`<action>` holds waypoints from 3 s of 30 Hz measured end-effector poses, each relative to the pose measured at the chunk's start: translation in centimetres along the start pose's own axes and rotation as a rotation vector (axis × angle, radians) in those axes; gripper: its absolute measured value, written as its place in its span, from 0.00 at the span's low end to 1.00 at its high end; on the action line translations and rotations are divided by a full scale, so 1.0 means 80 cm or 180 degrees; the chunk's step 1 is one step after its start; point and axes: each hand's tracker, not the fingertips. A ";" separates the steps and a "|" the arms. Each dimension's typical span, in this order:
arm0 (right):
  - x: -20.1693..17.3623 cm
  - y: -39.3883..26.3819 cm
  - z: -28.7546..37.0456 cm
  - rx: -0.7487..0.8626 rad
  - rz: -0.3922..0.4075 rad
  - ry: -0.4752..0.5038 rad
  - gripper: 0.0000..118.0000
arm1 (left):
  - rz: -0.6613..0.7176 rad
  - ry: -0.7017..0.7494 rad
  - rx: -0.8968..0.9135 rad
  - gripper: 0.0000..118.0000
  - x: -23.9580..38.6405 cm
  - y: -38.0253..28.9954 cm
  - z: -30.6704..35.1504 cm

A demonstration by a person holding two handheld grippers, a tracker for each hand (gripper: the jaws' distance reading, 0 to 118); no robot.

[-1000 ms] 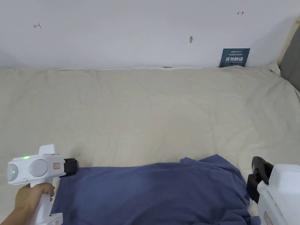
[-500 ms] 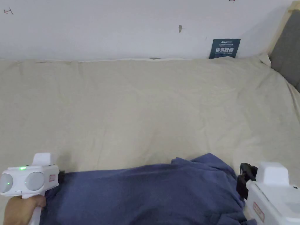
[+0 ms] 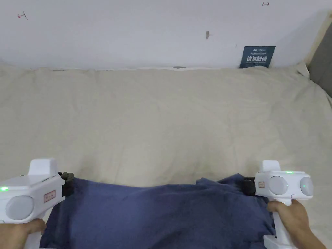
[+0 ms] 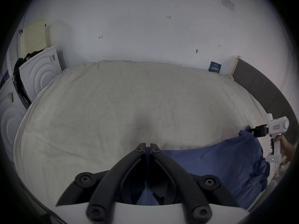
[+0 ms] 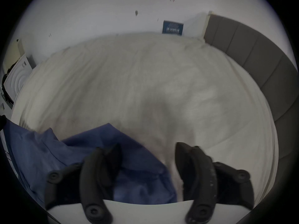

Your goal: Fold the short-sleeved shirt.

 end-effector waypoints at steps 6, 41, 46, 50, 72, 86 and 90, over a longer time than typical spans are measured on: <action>0.002 -0.006 0.005 0.0132 -0.0193 0.0074 0.03 | 0.0153 0.0031 -0.0049 0.03 -0.007 -0.008 0.007; 0.054 -0.357 0.226 0.0223 -0.0839 0.0431 0.03 | 0.0324 0.0429 -0.0831 0.03 -0.003 -0.275 0.115; 0.050 -0.351 0.227 0.0234 -0.0723 0.0306 0.05 | 0.0216 0.0507 -0.0780 0.12 0.006 -0.258 0.126; 0.048 -0.323 0.262 0.0611 -0.0513 0.0128 0.58 | 0.0421 0.0393 -0.0482 1.00 0.009 -0.227 0.157; -0.070 -0.226 0.477 0.2990 0.0059 -0.0142 0.28 | -0.0060 0.0353 0.2161 0.29 0.162 -0.089 0.309; -0.069 -0.224 0.473 0.2955 0.0098 -0.0114 0.01 | 0.0035 0.0100 0.1787 0.00 0.138 -0.085 0.301; -0.069 -0.222 0.468 0.2919 0.0138 -0.0120 0.01 | 0.0469 -0.0350 0.1027 0.00 0.098 -0.084 0.282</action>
